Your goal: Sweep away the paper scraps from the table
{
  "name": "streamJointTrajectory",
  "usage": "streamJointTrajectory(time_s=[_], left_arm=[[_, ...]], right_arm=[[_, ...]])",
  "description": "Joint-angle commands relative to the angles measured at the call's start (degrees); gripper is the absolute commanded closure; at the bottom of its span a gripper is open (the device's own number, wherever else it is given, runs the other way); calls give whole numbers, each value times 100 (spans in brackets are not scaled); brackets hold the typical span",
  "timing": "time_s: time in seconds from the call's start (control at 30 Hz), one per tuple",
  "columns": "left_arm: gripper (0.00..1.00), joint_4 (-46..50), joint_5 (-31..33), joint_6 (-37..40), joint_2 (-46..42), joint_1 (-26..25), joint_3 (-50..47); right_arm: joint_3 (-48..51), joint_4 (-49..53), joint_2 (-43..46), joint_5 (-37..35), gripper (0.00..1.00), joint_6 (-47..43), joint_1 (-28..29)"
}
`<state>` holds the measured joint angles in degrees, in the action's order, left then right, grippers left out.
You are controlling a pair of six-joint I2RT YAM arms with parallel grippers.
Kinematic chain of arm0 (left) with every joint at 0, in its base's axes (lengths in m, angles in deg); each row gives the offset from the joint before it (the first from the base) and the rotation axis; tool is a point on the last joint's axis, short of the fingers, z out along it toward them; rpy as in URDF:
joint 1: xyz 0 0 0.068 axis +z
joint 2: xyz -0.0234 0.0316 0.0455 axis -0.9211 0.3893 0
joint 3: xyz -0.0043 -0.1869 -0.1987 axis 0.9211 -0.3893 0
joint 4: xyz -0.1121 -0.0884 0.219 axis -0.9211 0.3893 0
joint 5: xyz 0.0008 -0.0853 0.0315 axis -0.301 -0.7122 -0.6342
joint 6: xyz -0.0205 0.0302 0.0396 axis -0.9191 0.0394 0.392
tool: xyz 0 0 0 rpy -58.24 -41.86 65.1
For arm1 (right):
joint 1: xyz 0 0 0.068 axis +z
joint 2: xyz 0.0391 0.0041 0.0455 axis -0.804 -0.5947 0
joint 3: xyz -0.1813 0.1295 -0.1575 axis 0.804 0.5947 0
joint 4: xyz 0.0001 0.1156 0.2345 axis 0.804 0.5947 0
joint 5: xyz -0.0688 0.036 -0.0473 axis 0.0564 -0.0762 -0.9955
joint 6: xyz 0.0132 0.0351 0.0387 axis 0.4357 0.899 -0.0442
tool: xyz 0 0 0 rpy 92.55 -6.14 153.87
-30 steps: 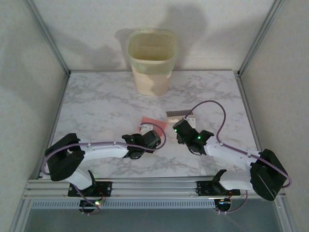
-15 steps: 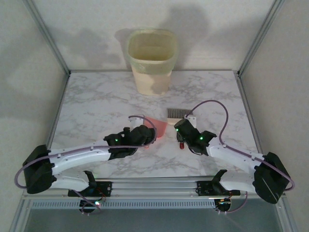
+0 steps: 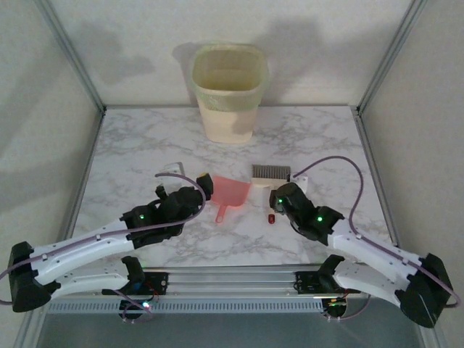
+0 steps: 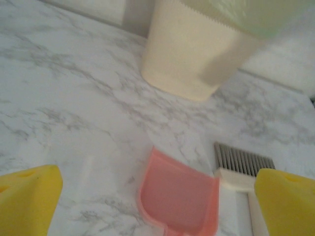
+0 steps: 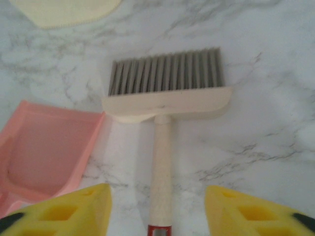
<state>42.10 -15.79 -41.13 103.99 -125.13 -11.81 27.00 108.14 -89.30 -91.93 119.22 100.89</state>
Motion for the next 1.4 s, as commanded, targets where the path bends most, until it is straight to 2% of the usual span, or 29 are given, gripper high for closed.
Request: streamJointTrajectory(time_s=[0.0, 0.07, 0.17, 0.23, 0.3, 0.37, 0.43, 0.5, 0.57, 0.6, 0.67, 0.77, 0.83, 0.87, 0.93, 1.03, 1.1, 1.17, 1.37], left_arm=[[1, 155, 1117, -278, -324, 86, -242], [1, 76, 1586, -358, -504, 146, -385], [0, -260, 2234, -419, -798, 315, -778], [0, -881, 2335, -112, -1016, 531, -1163], [0, -1751, 2073, 456, -1226, 891, -1593], [1, -2498, 1619, 879, -1348, 1454, -1941], [0, -2878, 1225, 989, -1299, 1992, -2073], [0, -3328, 650, 1014, -1138, 2532, -2177], [1, -3784, 3, 1169, -871, 3011, -2188], [1, -3895, -96, 1357, -741, 3146, -2120], [1, -3998, -64, 1622, -395, 3524, -1903], [1, -4080, -605, 1564, -102, 4319, -1840], [1, -4454, -806, 1459, -65, 4742, -2069], [1, -4724, -812, 1605, -45, 4854, -2244], [0, -5317, -675, 2211, 42, 4980, -2510], [0, -5305, -444, 2489, 140, 5174, -2586], [0, -5541, -619, 2562, 161, 5335, -2742], [1, -5771, -895, 2622, 284, 5522, -2843], [1, -6343, -1329, 2911, 1113, 5862, -2919]], right_arm=[[276, 109, 546, -910, 33, 313, -27], [513, 36, 907, -1246, 30, 357, -27], [882, -182, 1467, -1711, 15, 379, -27], [1225, -473, 1795, -1824, 8, 127, -30], [1350, -631, 2039, -1756, 1, -219, -27], [1370, -745, 2206, -1445, 1, -675, -27], [1220, -450, 2220, -1513, 1, -475, -46], [993, -65, 2067, -1701, 1, -139, -109], [553, -152, 1701, -1400, 1, -405, -352], [390, -138, 1506, -1239, 1, -399, -423], [59, -163, 1023, -964, 1, -301, -951], [-162, -493, 414, -907, 1, -365, -1584], [-113, -963, 138, -924, 1, -549, -2119], [-58, -1148, 29, -844, 1, -631, -2385], [286, -2190, -102, -571, 1, -1182, -2851], [847, -3748, -368, -517, 1, -2185, -3217], [883, -4031, -703, -286, 1, -2678, -3459], [692, -3827, -1086, -84, 1, -2891, -3638], [878, -4541, -1769, 363, 1, -3657, -3666]])
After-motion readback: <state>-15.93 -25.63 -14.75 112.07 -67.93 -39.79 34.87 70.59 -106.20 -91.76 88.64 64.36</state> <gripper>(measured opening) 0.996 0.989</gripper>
